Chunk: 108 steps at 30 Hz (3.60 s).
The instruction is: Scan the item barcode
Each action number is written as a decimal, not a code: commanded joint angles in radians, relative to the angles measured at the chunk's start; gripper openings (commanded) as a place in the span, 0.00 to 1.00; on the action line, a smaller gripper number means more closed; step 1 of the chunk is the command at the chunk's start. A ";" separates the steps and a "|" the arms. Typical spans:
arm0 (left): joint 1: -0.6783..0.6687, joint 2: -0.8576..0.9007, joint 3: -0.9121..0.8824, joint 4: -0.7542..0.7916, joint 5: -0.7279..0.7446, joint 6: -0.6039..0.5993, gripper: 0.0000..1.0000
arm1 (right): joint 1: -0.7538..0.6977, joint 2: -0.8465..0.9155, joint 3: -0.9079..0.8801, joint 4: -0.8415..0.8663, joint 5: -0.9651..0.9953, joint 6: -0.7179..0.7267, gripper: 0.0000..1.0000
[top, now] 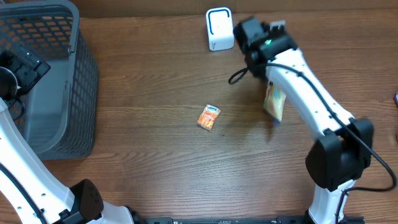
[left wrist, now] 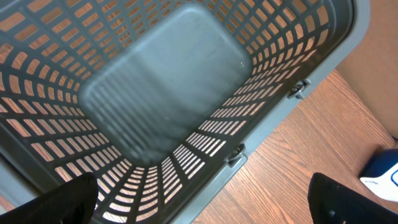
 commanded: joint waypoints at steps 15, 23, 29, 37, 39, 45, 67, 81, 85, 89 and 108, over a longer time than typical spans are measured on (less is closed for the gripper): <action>0.004 0.001 0.003 -0.001 0.005 -0.010 1.00 | 0.388 -0.013 -0.032 0.101 -0.350 0.016 0.61; 0.004 0.001 0.003 -0.001 0.005 -0.010 1.00 | 0.381 -0.016 0.090 0.045 -0.460 0.016 0.92; 0.004 0.001 0.003 -0.001 0.005 -0.010 1.00 | 0.275 -0.016 0.163 -0.051 -0.510 -0.079 1.00; 0.004 0.001 0.003 -0.001 0.005 -0.010 1.00 | 0.273 0.035 -0.006 0.040 -0.431 -0.211 1.00; 0.004 0.001 0.003 -0.001 0.005 -0.010 1.00 | 0.314 0.069 -0.056 0.105 -0.331 -0.210 1.00; 0.004 0.001 0.003 -0.001 0.005 -0.010 1.00 | 0.376 0.128 -0.102 0.215 -0.202 -0.211 1.00; 0.004 0.001 0.003 -0.001 0.005 -0.010 1.00 | 0.247 0.299 -0.111 0.304 -0.362 -0.185 0.04; 0.004 0.001 0.003 -0.001 0.005 -0.010 1.00 | 0.082 0.185 0.232 -0.007 -1.015 -0.167 0.04; 0.004 0.001 0.003 -0.001 0.005 -0.010 1.00 | 0.021 0.156 0.253 -0.031 -1.339 -0.188 0.04; 0.004 0.001 0.003 -0.001 0.005 -0.010 1.00 | -0.025 0.159 0.219 -0.017 -1.635 -0.257 0.04; 0.004 0.001 0.003 -0.001 0.005 -0.010 1.00 | -0.274 0.156 -0.191 0.184 -1.314 -0.115 0.10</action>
